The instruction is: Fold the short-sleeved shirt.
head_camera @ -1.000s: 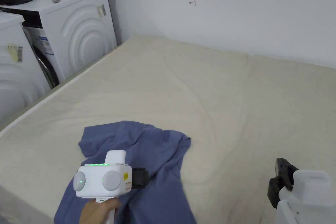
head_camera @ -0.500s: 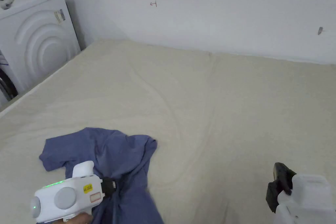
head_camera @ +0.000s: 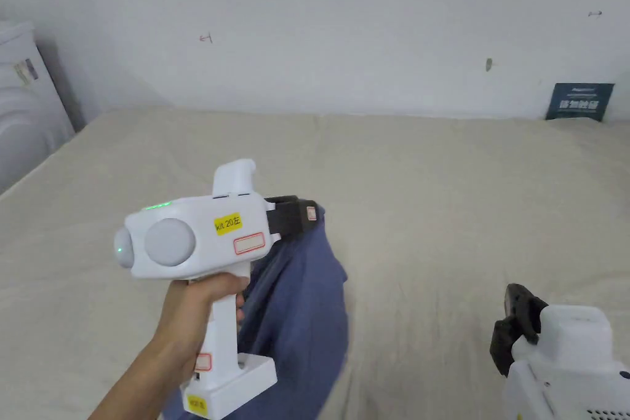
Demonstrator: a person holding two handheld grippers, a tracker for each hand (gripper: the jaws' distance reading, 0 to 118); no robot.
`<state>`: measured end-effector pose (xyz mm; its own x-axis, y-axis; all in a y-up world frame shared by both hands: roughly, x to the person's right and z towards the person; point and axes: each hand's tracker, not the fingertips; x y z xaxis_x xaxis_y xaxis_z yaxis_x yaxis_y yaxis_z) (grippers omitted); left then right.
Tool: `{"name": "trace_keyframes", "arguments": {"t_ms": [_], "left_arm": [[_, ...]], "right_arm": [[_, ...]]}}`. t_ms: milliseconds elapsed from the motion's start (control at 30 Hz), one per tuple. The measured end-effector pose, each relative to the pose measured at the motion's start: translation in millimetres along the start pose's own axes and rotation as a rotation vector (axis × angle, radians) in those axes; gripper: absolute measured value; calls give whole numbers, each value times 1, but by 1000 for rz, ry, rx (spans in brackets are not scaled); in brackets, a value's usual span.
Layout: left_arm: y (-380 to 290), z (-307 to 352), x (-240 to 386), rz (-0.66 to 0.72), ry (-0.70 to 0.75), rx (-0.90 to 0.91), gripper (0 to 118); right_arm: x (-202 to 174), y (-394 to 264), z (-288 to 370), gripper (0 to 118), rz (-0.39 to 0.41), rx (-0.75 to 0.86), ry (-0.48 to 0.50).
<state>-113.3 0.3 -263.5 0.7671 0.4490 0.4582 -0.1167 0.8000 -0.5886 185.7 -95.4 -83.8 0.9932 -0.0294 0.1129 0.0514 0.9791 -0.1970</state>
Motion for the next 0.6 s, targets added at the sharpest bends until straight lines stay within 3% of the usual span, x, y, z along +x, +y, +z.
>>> {"name": "trace_keyframes", "arguments": {"t_ms": [300, 600], "left_arm": [[-50, -116, 110, -150, -145, -202, 9], [-196, -202, 108, -182, -37, -606, 10]], "right_arm": [[70, 1, 35, 0, 2, 29, -179], [102, -13, 48, 0, -15, -15, -249]]}}
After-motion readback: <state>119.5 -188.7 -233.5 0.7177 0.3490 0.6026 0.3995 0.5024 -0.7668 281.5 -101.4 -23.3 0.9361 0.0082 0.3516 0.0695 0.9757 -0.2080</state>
